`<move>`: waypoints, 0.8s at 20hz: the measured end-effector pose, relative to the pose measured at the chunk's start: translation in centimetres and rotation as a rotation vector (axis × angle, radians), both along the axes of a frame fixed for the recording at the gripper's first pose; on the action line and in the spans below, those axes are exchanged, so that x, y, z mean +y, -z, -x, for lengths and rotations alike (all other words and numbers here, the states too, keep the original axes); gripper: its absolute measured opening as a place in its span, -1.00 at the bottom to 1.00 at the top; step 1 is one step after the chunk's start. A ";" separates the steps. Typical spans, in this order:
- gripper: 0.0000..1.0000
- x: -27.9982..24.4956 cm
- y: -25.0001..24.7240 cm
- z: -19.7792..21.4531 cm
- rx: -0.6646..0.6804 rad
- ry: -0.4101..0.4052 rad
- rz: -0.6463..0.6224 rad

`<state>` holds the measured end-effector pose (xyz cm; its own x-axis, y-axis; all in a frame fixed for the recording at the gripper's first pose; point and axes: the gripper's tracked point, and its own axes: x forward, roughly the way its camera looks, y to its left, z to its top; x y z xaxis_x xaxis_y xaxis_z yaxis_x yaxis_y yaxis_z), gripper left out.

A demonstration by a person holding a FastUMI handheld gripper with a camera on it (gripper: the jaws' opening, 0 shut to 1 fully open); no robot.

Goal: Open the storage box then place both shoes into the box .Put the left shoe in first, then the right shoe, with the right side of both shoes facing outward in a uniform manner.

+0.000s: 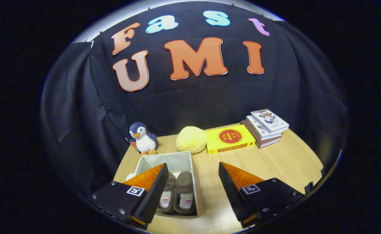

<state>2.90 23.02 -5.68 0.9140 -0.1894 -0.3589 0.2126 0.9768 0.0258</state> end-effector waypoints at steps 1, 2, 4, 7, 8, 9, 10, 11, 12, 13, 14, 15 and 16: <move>0.92 0.0 -1.4 0.3 -0.028 -0.001 0.018; 0.96 0.1 -2.5 0.5 -0.051 -0.006 0.035; 0.97 0.0 -4.8 1.0 -0.099 -0.014 0.073; 0.96 -0.3 -8.1 1.9 -0.168 -0.019 0.130; 0.96 -0.3 -8.9 2.5 -0.185 -0.017 0.141; 0.97 -0.3 -9.6 3.0 -0.202 -0.018 0.145; 0.97 -0.3 -10.0 3.5 -0.218 -0.017 0.149; 0.97 -0.3 -10.5 3.9 -0.231 -0.013 0.150; 0.97 -0.3 -10.6 4.2 -0.240 -0.010 0.150; 0.97 -0.5 -10.7 4.6 -0.246 0.000 0.158; 0.97 -0.9 -11.0 5.0 -0.253 0.010 0.166; 0.97 -1.0 -11.0 5.3 -0.257 0.013 0.162; 0.96 -0.9 -10.8 5.6 -0.256 0.014 0.154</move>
